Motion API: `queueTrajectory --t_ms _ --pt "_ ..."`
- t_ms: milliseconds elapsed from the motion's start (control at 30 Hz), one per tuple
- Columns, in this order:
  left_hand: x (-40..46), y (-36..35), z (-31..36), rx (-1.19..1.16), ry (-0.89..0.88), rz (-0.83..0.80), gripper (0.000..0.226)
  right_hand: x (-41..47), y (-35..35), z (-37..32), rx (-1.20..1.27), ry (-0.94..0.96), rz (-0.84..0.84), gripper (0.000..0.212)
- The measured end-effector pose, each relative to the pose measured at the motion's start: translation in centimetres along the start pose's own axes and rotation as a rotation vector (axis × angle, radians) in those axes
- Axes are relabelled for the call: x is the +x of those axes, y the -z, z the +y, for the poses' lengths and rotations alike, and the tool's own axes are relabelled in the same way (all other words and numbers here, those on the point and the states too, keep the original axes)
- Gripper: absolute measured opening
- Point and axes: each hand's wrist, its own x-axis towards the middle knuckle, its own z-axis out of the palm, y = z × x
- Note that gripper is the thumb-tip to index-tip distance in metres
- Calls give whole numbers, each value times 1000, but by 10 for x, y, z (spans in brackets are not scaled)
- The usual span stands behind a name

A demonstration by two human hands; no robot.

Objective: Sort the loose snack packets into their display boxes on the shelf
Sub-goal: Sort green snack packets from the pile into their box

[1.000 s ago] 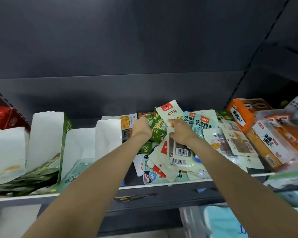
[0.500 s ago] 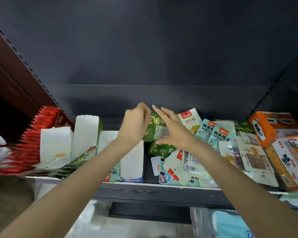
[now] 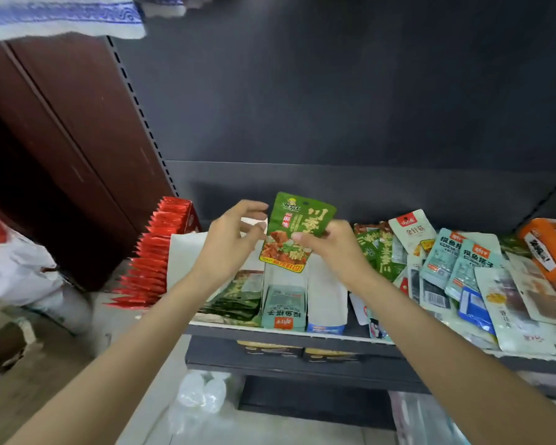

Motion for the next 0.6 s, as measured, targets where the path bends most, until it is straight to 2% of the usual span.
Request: queueTrajectory --t_ms 133,267,367,500,600 --pt "-8 33 -37 94 -29 -75 13 2 -55 3 -30 -33 14 9" --pt "-12 52 -72 123 -10 -109 28 3 -90 16 -138 -91 -37 12" --pt "-13 55 -93 135 26 -176 20 -2 -104 24 -278 -119 -70 19" --pt "-12 57 -102 73 28 -221 9 -7 -108 20 -463 -20 -4 18" --pt "-12 55 -101 121 -2 -254 16 -9 -104 21 -506 22 25 20"
